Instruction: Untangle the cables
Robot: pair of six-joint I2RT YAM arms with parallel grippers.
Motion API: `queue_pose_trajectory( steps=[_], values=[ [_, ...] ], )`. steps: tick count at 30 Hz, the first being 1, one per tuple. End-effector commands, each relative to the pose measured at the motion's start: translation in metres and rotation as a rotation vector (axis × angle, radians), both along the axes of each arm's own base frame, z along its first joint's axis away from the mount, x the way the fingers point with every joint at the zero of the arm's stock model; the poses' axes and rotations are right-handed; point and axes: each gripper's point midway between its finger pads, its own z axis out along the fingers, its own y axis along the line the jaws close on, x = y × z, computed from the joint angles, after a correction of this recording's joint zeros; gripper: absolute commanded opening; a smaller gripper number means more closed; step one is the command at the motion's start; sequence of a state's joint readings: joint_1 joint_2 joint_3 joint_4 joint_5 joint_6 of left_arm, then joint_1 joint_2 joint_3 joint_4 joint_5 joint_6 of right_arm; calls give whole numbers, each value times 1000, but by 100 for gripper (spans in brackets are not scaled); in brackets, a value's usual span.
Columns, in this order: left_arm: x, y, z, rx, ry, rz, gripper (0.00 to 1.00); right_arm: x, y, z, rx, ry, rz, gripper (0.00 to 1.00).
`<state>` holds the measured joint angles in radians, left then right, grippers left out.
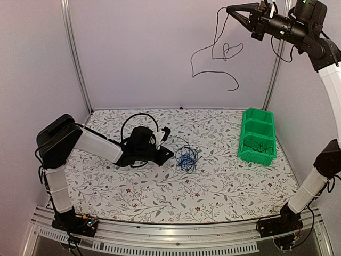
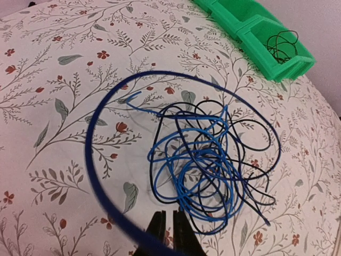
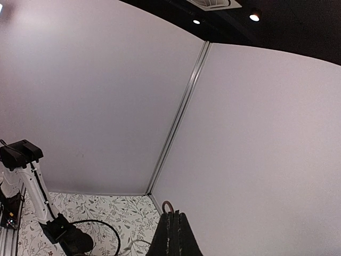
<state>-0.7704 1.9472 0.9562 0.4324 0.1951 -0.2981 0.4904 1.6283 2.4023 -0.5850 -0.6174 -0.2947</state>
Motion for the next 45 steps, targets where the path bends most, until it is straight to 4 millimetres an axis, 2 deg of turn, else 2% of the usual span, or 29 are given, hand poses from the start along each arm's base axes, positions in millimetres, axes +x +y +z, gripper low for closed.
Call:
queue_pose_trajectory(
  steps=[1, 4, 8, 14, 17, 18, 20, 22, 26, 29, 39, 45],
  values=[
    [-1, 19, 17, 33, -19, 46, 10, 14, -15, 14, 38, -49, -102, 0],
    [-4, 27, 16, 57, -9, 70, 18, 33, -22, 0, 29, -7, -140, 0],
    [-2, 31, 30, 53, -19, 95, 35, 59, -36, -32, 2, 85, -196, 0],
    [4, 28, 54, 50, -25, 115, 42, 88, -60, -91, -49, 201, -281, 0],
    [7, 27, 67, 34, -44, 120, 48, 98, -77, -121, -63, 257, -322, 0],
    [8, 26, 71, 29, -51, 123, 54, 100, -82, -129, -70, 272, -338, 0],
    [12, 26, 77, 29, -58, 135, 59, 105, -94, -150, -87, 307, -368, 0],
    [15, 25, 80, 33, -61, 147, 61, 110, -108, -176, -109, 349, -405, 0],
    [19, 22, 80, 33, -61, 149, 61, 113, -135, -208, -126, 395, -471, 0],
    [21, 20, 75, 45, -49, 146, 60, 110, -147, -220, -133, 411, -495, 0],
    [20, 22, 60, 84, -28, 138, 60, 90, -172, -236, -151, 435, -577, 0],
    [24, 18, 58, 83, -18, 134, 59, 85, -193, -259, -183, 470, -642, 0]
  ],
)
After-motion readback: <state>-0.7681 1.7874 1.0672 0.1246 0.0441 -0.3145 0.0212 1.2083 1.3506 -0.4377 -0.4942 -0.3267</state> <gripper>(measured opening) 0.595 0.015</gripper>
